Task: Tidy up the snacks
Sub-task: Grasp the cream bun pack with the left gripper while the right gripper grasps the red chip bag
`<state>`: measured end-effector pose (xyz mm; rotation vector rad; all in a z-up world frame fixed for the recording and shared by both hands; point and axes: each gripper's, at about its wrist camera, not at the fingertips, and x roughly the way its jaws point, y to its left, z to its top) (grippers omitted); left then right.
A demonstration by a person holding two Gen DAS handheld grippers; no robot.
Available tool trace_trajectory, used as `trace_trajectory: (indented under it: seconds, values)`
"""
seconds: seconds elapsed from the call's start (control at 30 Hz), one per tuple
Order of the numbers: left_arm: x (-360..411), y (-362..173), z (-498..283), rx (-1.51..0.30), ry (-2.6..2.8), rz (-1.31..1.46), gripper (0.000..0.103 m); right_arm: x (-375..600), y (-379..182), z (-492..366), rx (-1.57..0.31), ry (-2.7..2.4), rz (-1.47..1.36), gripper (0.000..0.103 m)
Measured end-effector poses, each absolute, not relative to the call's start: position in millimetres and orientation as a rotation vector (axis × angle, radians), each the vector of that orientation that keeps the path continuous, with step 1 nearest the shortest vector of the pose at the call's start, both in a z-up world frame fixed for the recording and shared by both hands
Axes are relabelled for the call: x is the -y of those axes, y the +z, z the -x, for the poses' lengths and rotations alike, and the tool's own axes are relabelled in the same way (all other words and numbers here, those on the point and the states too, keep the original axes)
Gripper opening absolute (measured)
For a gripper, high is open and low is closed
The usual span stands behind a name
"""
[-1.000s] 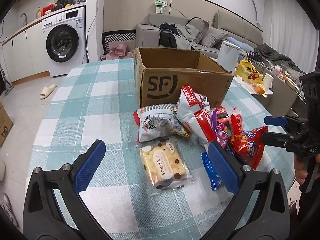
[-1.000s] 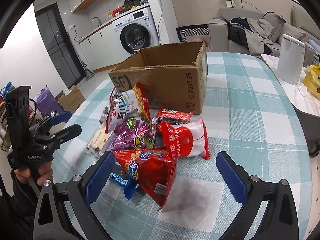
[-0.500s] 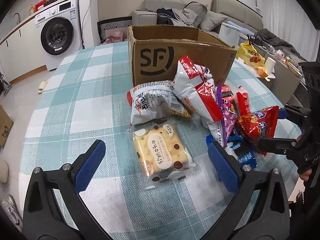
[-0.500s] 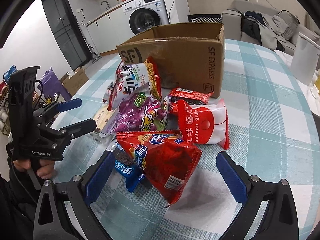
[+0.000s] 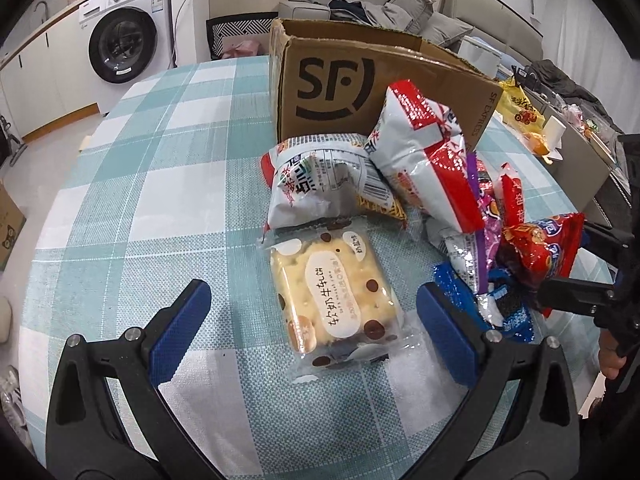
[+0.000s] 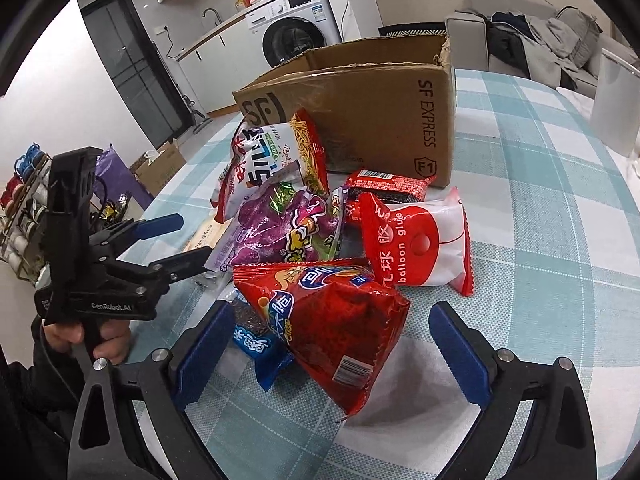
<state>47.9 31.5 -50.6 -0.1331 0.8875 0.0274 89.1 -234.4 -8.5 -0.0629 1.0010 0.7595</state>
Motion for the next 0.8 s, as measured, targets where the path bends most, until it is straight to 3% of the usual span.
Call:
trace_trajectory:
  seconds: [0.17, 0.43, 0.7, 0.77, 0.8]
  values:
    - [-34.2, -58.0, -61.0, -0.919, 0.051, 0.147, 0.102, 233.0, -9.8, -88.3, -1.002, 0.763, 0.068, 0.097]
    - [-34.7, -66.5, -66.3, -0.939, 0.06, 0.124, 0.097, 228.9, -9.2, -83.5, -0.993, 0.791, 0.086, 0.084]
    - [-21.9, -65.7, -62.9, -0.926, 0.032, 0.057, 0.074, 229.1, -7.2, -79.5, -0.99, 0.812, 0.099, 0.073]
    - [-20.7, -64.3, -60.1, -0.917, 0.024, 0.055, 0.06, 229.7, -5.5, -78.2, -0.982, 0.813, 0.111, 0.068]
    - [-20.1, -63.7, -59.4, -0.916, 0.021, 0.05, 0.058, 230.2, -5.3, -78.5, -0.98, 0.814, 0.11, 0.065]
